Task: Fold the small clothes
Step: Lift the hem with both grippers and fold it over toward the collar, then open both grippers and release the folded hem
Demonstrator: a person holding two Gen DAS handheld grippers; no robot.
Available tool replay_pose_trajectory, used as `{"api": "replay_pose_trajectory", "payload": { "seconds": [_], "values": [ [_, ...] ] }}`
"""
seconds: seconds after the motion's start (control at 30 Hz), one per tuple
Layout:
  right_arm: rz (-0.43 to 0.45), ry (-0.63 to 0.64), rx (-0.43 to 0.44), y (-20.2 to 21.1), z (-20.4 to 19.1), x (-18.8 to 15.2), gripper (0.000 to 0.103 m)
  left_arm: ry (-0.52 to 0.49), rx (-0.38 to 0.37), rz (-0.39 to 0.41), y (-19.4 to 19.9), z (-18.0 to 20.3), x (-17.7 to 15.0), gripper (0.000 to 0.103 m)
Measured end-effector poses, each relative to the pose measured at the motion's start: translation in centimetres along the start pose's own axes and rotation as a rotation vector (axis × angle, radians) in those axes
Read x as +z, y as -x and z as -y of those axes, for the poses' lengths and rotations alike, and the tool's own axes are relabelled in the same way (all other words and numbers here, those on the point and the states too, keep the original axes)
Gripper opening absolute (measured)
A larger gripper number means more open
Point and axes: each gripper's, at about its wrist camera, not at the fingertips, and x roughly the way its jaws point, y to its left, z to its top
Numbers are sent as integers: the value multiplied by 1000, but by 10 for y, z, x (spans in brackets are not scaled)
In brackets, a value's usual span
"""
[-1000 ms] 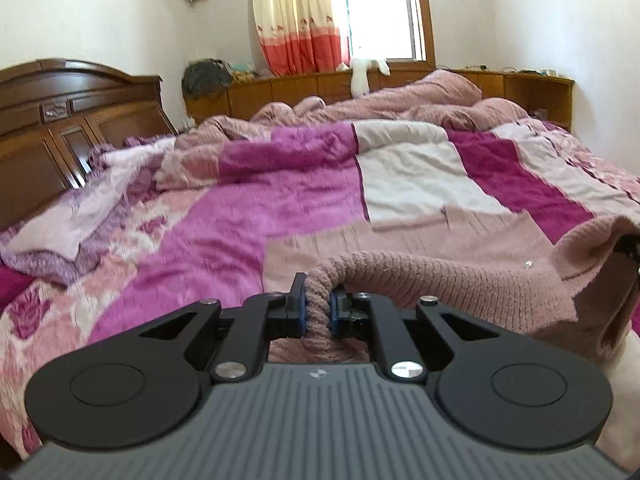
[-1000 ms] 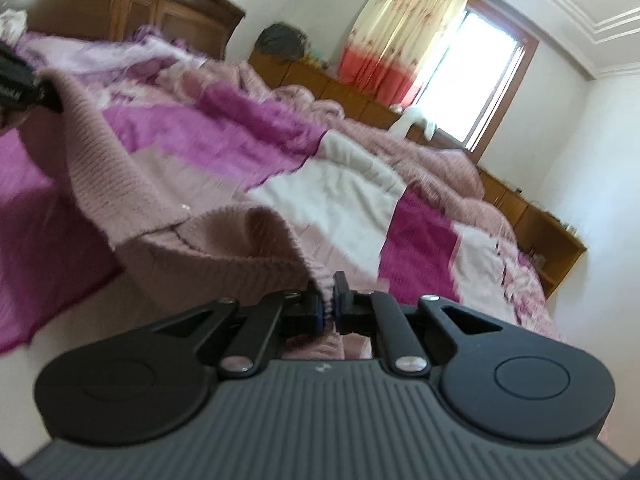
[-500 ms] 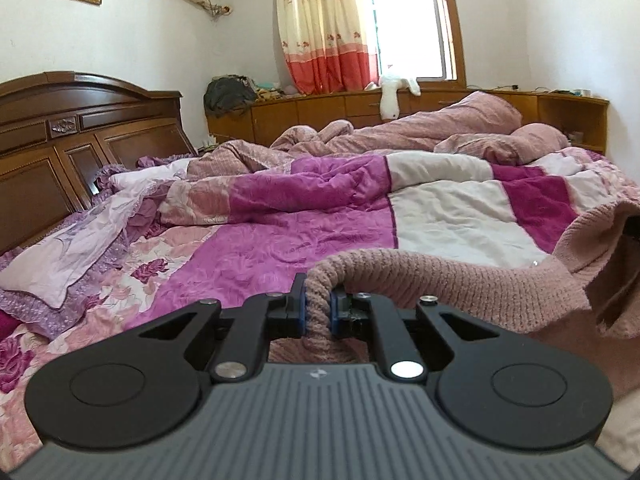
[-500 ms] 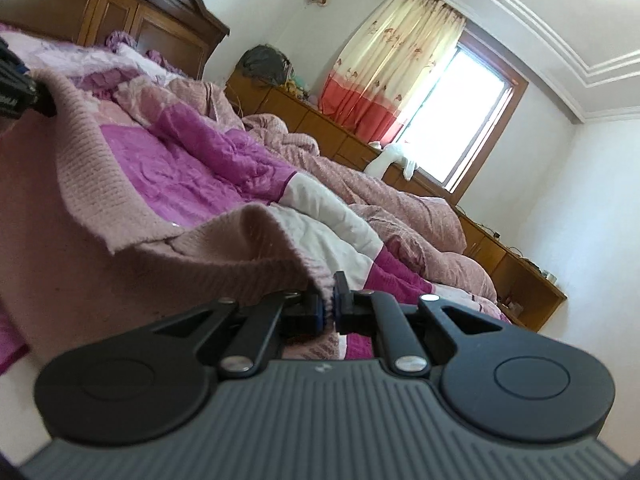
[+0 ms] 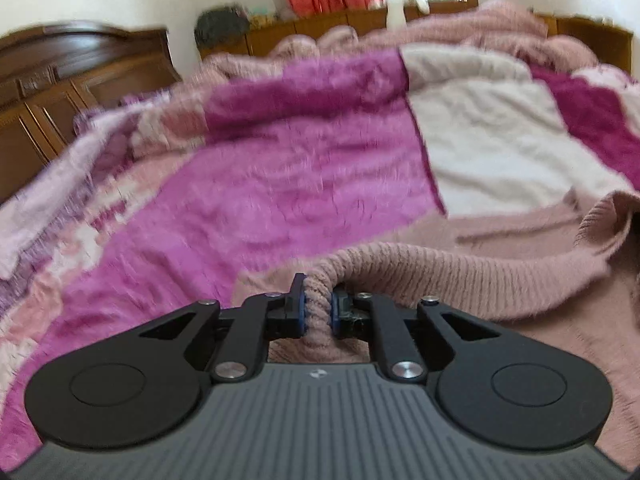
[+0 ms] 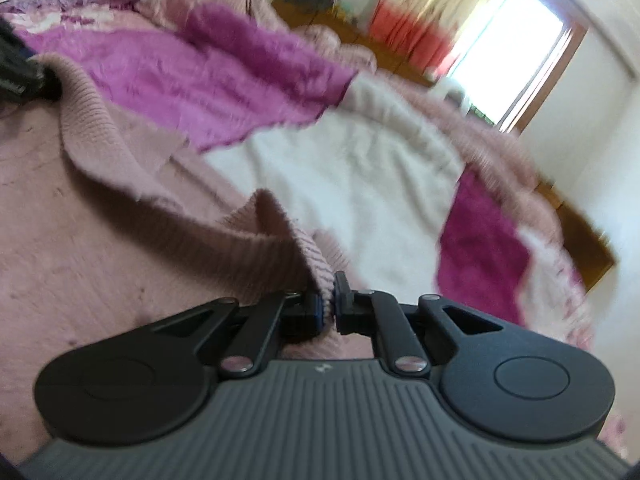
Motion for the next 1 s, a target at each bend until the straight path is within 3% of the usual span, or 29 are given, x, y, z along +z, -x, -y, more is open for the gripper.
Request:
{"api": "replay_pose_trajectory", "payload": {
  "seconds": [0.13, 0.27, 0.3, 0.53, 0.77, 1.0],
  "values": [
    [-47, -107, 58, -12, 10, -1, 15, 11, -23, -41, -17, -4, -7, 24],
    [-34, -232, 101, 0, 36, -3, 57, 16, -28, -53, -6, -15, -5, 54],
    [-24, -273, 120, 8, 45, -4, 60, 21, -39, -51, 0, -18, -4, 55],
    [3, -409, 174, 51, 80, -15, 61, 33, -93, -25, 47, -44, -2, 61],
    [17, -330, 255, 80, 64, -26, 60, -28, -130, -8, 78, -41, -8, 62],
    [-22, -274, 419, 85, 37, -34, 58, -71, -152, -39, 72, -26, -25, 62]
  ]
}}
